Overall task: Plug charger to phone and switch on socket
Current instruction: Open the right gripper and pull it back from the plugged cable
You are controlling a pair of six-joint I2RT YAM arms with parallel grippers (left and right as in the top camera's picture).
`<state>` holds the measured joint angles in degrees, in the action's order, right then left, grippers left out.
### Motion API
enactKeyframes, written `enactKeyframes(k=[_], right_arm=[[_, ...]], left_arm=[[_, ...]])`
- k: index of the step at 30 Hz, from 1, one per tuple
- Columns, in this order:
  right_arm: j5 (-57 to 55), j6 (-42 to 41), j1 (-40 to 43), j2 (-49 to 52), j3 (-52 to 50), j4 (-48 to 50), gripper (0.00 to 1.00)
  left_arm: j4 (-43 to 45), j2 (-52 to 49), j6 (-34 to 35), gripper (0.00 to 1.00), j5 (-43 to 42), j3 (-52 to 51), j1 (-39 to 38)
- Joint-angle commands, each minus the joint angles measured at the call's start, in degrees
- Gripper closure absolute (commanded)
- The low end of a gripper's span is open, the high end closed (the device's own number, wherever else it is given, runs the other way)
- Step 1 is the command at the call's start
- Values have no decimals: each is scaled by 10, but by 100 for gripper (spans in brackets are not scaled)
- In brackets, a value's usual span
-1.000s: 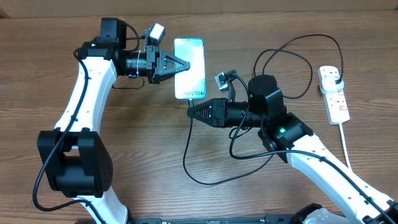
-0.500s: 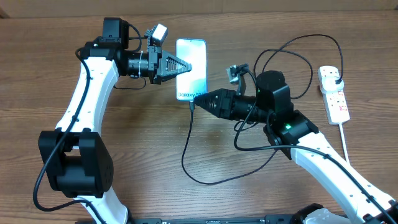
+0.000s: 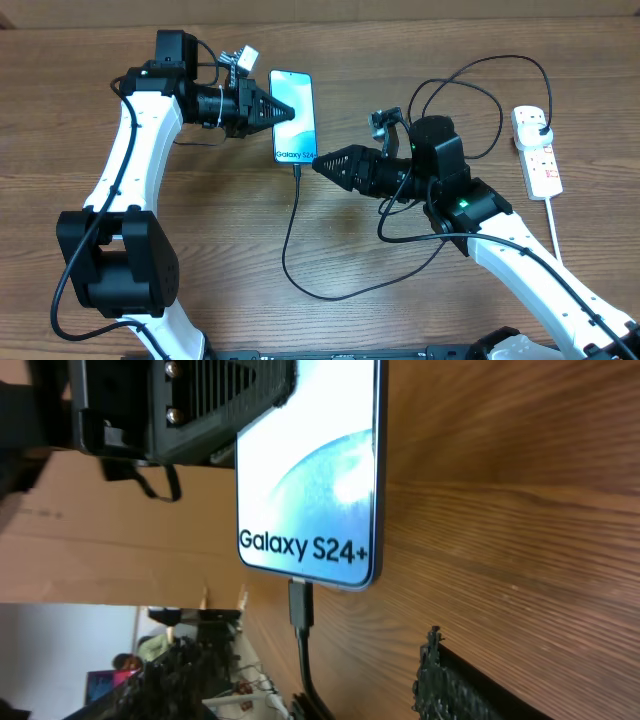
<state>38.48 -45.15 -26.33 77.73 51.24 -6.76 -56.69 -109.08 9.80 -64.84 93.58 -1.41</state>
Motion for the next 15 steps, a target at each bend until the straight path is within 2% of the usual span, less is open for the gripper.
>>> enactKeyframes(k=[1,6,15], right_arm=[[-24,20,1,-1,3,-16,31],[-53,20,1,-1,3,-56,27],[-81,38,0,-1,3,-130,23]], left_arm=[[-10,10,-21,96,75,7,0],[-31,4,-21,95,144,6,0],[-34,-45,-25,95,157,5,-1]])
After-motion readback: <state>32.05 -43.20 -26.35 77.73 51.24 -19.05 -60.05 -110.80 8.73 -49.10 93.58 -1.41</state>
